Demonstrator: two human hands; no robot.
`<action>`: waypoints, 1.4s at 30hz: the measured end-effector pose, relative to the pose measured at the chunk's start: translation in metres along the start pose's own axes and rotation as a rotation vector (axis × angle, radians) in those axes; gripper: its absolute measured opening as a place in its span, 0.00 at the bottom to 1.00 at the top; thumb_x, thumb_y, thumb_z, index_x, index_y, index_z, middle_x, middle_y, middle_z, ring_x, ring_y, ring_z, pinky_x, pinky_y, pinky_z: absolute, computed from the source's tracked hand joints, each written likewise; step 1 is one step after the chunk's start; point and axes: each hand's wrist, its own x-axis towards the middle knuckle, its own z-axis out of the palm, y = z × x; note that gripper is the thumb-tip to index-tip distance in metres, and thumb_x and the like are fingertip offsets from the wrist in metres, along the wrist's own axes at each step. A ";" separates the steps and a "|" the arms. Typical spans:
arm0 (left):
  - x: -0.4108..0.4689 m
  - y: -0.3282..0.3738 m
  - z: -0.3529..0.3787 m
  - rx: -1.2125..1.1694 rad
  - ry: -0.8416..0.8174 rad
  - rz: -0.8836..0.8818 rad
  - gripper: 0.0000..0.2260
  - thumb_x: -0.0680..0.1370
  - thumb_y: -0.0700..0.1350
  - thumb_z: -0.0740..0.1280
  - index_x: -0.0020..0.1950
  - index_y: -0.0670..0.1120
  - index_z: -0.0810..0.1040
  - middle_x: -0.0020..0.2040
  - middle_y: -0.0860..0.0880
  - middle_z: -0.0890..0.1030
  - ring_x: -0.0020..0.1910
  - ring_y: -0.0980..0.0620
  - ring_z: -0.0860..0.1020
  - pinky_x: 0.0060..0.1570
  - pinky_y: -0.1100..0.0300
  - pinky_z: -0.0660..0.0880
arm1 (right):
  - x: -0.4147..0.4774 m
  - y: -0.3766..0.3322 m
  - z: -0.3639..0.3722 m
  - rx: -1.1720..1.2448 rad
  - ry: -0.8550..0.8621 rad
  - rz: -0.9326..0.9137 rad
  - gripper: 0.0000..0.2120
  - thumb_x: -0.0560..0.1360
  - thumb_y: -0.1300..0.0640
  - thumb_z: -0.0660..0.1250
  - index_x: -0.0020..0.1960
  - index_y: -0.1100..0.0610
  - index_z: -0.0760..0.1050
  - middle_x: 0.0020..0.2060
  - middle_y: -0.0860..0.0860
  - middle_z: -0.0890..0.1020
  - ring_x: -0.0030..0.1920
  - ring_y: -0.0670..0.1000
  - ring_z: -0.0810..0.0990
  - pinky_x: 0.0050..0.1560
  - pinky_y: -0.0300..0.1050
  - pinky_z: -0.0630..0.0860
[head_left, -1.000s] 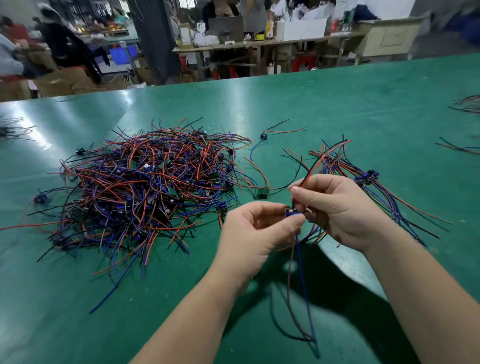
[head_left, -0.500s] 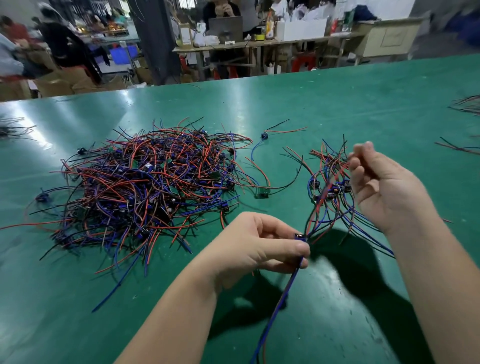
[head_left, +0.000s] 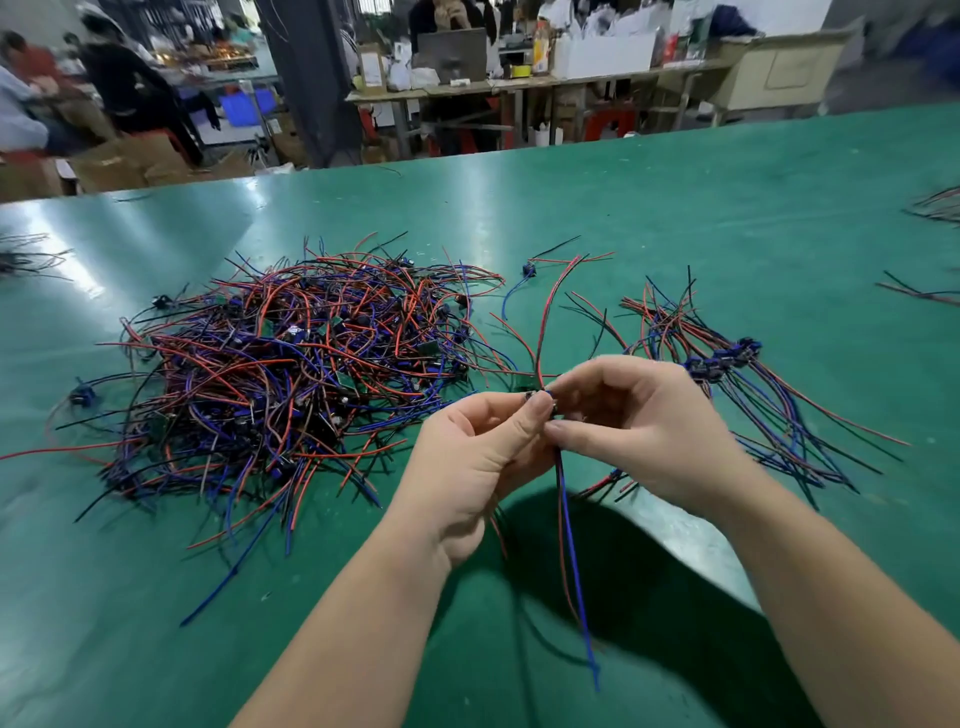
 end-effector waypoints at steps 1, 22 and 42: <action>0.000 -0.001 0.000 0.021 0.000 -0.001 0.07 0.60 0.47 0.74 0.34 0.45 0.84 0.32 0.48 0.82 0.28 0.56 0.79 0.32 0.63 0.78 | 0.000 0.002 0.002 -0.012 0.022 -0.009 0.12 0.62 0.56 0.76 0.44 0.57 0.81 0.37 0.55 0.84 0.37 0.53 0.80 0.45 0.54 0.79; 0.004 -0.002 -0.004 0.191 0.053 0.012 0.10 0.79 0.43 0.64 0.43 0.49 0.83 0.40 0.52 0.85 0.36 0.58 0.81 0.39 0.64 0.73 | 0.027 0.047 -0.049 -0.714 0.438 0.069 0.06 0.70 0.65 0.71 0.45 0.58 0.83 0.38 0.54 0.84 0.36 0.49 0.80 0.46 0.39 0.75; 0.031 -0.026 -0.039 1.586 0.312 0.425 0.14 0.75 0.52 0.64 0.61 0.57 0.73 0.71 0.55 0.65 0.69 0.52 0.58 0.64 0.54 0.51 | 0.024 0.043 -0.005 -0.991 0.012 -0.041 0.25 0.75 0.49 0.66 0.71 0.48 0.66 0.68 0.54 0.70 0.62 0.59 0.68 0.61 0.53 0.65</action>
